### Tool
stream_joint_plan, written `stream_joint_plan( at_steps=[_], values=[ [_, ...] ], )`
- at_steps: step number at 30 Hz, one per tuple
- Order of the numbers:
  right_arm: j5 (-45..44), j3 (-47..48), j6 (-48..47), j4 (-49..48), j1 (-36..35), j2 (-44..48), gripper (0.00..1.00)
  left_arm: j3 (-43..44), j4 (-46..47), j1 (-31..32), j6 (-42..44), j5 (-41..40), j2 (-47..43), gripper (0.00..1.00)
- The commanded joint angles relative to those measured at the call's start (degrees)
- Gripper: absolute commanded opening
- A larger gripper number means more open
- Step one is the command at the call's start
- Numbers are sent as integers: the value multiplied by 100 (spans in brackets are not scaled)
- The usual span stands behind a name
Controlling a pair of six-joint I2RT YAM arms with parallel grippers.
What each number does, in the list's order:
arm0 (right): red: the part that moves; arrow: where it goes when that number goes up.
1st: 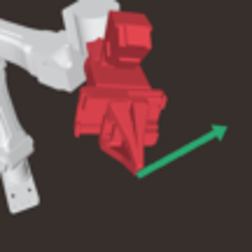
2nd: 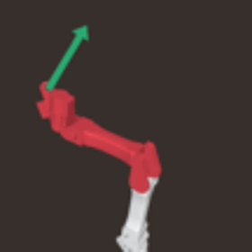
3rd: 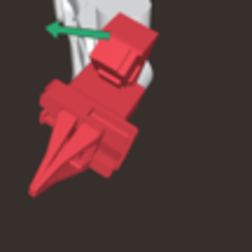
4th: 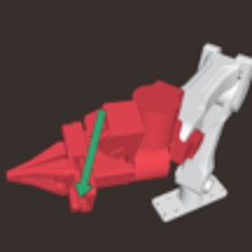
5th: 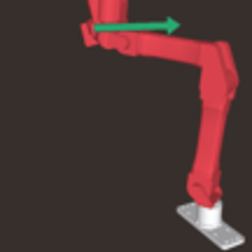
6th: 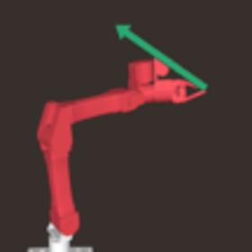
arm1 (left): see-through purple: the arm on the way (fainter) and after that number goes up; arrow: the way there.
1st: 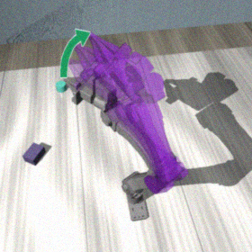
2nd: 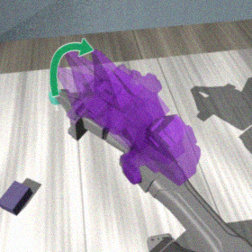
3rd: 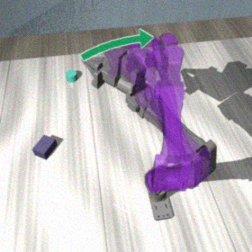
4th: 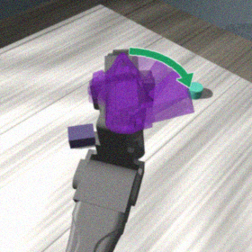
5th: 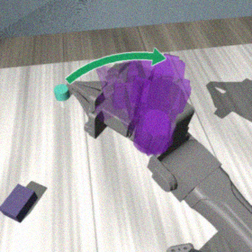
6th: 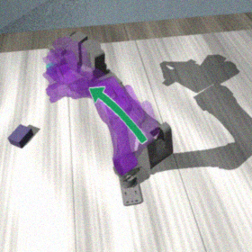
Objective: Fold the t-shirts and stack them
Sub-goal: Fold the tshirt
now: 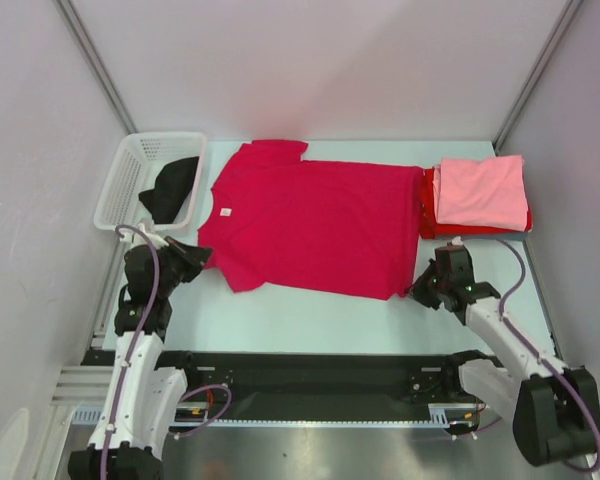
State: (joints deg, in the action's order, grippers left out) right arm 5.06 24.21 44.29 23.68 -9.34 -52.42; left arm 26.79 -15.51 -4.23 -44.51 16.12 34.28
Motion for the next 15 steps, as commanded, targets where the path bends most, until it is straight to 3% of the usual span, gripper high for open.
stream_joint_plan(
  at_steps=[1,9,15],
  values=[
    [-506,733,-140,-496,-313,-566,0,511,592,19,-135,-354,254,0],
    [-1393,1727,-342,-575,-244,-1481,0,881,1470,10,-585,-522,1377,0],
    [-1227,2448,-448,-610,152,-2306,0,1399,1972,19,-813,-461,2396,0]
  ],
)
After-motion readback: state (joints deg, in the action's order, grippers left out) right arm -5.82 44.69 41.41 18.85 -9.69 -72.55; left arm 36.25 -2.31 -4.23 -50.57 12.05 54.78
